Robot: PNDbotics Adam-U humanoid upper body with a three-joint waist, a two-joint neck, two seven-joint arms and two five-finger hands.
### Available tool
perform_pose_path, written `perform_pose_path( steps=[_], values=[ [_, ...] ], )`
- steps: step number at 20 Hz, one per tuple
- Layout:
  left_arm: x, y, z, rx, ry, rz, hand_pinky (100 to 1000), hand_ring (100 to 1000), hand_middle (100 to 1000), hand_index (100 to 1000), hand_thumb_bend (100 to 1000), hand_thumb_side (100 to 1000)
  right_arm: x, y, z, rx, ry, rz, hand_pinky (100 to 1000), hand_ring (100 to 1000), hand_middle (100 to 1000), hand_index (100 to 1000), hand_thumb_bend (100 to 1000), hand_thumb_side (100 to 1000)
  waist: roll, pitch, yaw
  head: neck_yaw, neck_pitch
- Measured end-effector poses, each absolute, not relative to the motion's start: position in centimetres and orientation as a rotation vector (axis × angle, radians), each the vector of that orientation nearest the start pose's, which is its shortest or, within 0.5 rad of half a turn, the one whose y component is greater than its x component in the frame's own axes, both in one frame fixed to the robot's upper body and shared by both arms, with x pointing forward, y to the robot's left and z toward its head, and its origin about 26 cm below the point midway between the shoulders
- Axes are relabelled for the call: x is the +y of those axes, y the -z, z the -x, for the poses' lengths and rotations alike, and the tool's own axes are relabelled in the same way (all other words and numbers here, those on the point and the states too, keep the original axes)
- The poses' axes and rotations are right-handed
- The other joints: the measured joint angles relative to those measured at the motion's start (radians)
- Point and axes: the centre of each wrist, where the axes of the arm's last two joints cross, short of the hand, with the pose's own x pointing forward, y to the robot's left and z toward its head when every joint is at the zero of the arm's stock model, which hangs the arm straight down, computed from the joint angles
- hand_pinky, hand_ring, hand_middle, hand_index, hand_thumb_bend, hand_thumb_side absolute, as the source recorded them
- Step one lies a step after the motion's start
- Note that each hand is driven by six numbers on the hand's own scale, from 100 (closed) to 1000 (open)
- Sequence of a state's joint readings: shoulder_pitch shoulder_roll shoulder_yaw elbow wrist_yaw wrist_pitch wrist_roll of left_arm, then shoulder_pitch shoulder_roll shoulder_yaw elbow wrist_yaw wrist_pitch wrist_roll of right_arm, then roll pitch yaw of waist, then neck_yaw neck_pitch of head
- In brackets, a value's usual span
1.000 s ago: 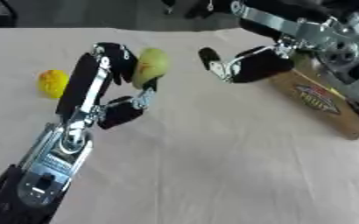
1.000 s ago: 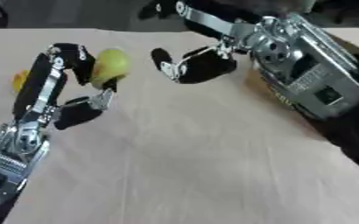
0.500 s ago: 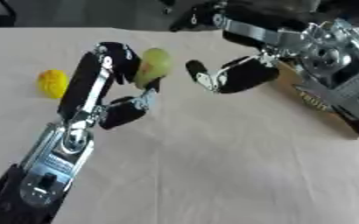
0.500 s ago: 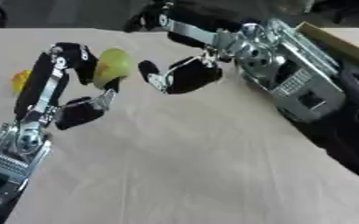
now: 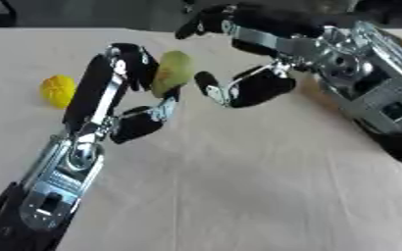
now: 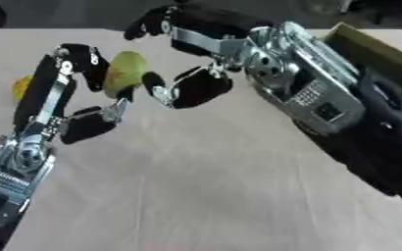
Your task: Pick up the objects with one hand, pass them to the other hand, and then place them into the box on the other side of the table.
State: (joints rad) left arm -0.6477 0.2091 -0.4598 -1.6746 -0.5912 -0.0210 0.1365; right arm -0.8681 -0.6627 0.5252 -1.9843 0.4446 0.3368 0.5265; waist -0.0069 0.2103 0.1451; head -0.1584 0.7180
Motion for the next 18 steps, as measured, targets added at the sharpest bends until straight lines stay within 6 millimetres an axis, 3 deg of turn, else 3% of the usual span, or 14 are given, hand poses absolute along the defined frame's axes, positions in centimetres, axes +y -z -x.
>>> perform_pose_path(
  steps=[18],
  values=[
    [9.7, -20.0, -33.6, -2.438, 1.006, -0.410, 337, 378, 359, 454, 100, 100, -14.8, -29.9, -29.6, -1.773, -1.749, 0.657, 953, 918, 878, 914, 100, 303, -0.001, 0.002, 0.014, -0.019, 0.000]
  ],
)
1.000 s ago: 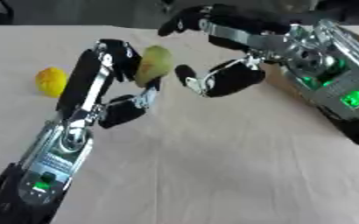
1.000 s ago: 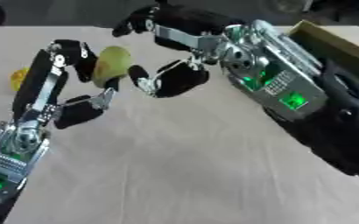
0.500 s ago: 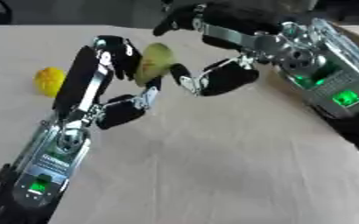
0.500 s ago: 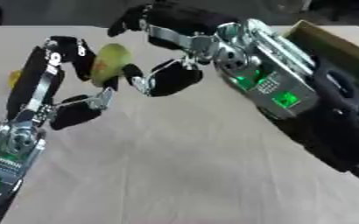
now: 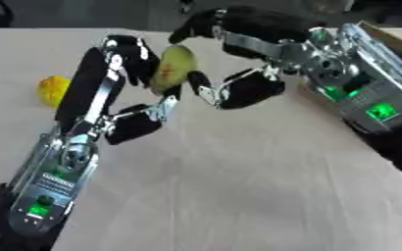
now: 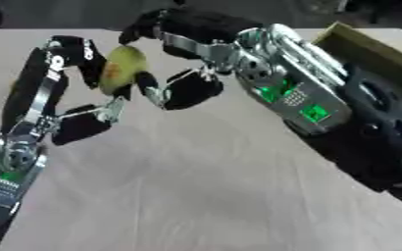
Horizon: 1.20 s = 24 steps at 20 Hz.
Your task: Pick up the objects with one hand, pass them to the other hand, and then place them into the box on the other side of the table.
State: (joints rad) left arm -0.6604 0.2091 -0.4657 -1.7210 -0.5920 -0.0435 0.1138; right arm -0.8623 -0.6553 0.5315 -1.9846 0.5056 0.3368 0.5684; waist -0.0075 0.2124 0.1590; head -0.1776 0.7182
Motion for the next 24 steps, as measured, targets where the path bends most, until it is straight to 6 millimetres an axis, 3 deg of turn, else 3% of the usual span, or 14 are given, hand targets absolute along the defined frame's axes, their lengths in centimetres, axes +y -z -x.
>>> perform_pose_path(
  steps=[8, 15, 24],
  values=[
    [9.66, -20.01, -33.65, 3.277, -1.388, 0.577, 338, 379, 360, 455, 100, 100, -14.79, -29.89, -29.60, -1.733, -1.787, 0.591, 963, 920, 874, 929, 100, 282, 0.000, 0.001, 0.001, 0.000, 0.001],
    [9.55, -19.84, -33.68, 3.261, -1.418, 0.581, 337, 378, 359, 458, 100, 100, -14.96, -30.11, -29.64, -1.723, -1.783, 0.522, 956, 879, 743, 836, 100, 247, 0.000, 0.002, 0.001, 0.000, 0.001],
    [9.36, -19.83, -33.61, 3.248, -1.426, 0.578, 337, 377, 358, 458, 100, 100, -15.21, -30.28, -29.69, -1.730, -1.742, 0.513, 955, 832, 684, 796, 100, 223, 0.001, 0.003, 0.000, -0.001, 0.001]
  ],
)
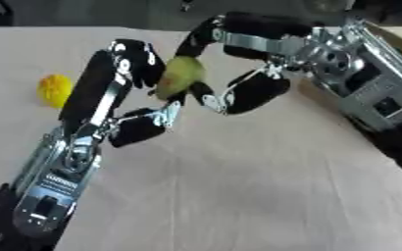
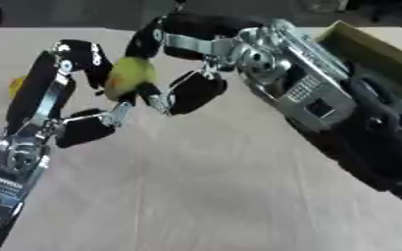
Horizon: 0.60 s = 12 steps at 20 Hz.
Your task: Pick up the objects with one hand, pass them to the other hand, and then place them into the box on the other side of the table.
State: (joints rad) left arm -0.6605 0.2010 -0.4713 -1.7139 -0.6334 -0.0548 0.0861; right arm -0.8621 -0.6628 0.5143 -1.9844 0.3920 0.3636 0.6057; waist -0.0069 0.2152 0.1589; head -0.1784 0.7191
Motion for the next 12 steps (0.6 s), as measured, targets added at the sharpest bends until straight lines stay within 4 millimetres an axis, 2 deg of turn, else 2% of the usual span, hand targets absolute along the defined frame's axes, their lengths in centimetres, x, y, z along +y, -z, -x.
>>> perform_pose_path(
  steps=[12],
  values=[
    [9.31, -19.98, -33.50, 3.247, -1.407, 0.600, 356, 398, 383, 489, 118, 100, -15.31, -30.06, -29.72, -1.782, -1.649, 0.527, 958, 740, 564, 704, 100, 200, 0.000, 0.003, 0.000, -0.010, 0.008]
  ],
)
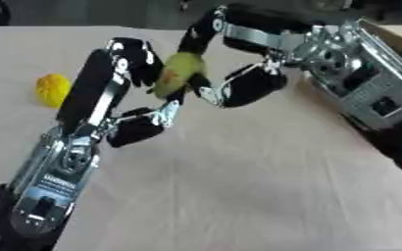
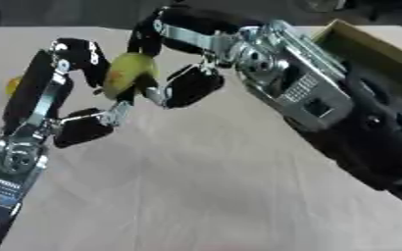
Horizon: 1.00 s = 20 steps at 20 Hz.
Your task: Pick up the objects with one hand, pass them to the other hand, and then place them into the box on the other side of the table.
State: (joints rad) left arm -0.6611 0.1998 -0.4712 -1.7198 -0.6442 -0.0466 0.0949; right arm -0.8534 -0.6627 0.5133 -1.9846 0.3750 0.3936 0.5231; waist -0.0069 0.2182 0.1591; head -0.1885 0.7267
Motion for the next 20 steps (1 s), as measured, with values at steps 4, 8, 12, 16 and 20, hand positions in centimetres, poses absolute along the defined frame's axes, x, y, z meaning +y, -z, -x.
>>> perform_pose_path(
  steps=[4, 8, 12, 16, 20],
  values=[
    [9.13, -19.97, -33.46, 3.273, -1.370, 0.630, 384, 429, 417, 525, 189, 100, -15.32, -30.06, -29.72, -1.784, -1.639, 0.514, 959, 727, 546, 689, 100, 202, 0.000, 0.000, 0.000, -0.004, 0.001],
    [9.12, -19.88, -33.50, 3.297, -1.328, 0.676, 441, 476, 467, 580, 302, 100, -15.34, -30.04, -29.73, -1.780, -1.634, 0.506, 959, 722, 538, 683, 100, 202, 0.000, 0.001, -0.001, -0.005, 0.001],
    [8.97, -19.75, -33.57, 3.316, -1.301, 0.703, 488, 535, 526, 656, 401, 100, -15.40, -29.92, -29.76, -1.772, -1.631, 0.497, 959, 720, 534, 680, 100, 202, 0.000, 0.001, -0.002, -0.005, 0.001],
    [8.98, -19.54, -33.73, 3.320, -1.309, 0.729, 534, 600, 587, 719, 507, 161, -15.45, -29.85, -29.78, -1.770, -1.627, 0.488, 960, 721, 534, 681, 100, 201, 0.000, 0.001, -0.004, -0.005, 0.001],
    [9.05, -19.29, -33.96, 3.318, -1.342, 0.755, 564, 638, 623, 758, 649, 299, -15.56, -29.97, -29.80, -1.775, -1.613, 0.483, 960, 719, 533, 680, 100, 200, 0.001, 0.001, -0.007, -0.005, 0.001]
  ],
)
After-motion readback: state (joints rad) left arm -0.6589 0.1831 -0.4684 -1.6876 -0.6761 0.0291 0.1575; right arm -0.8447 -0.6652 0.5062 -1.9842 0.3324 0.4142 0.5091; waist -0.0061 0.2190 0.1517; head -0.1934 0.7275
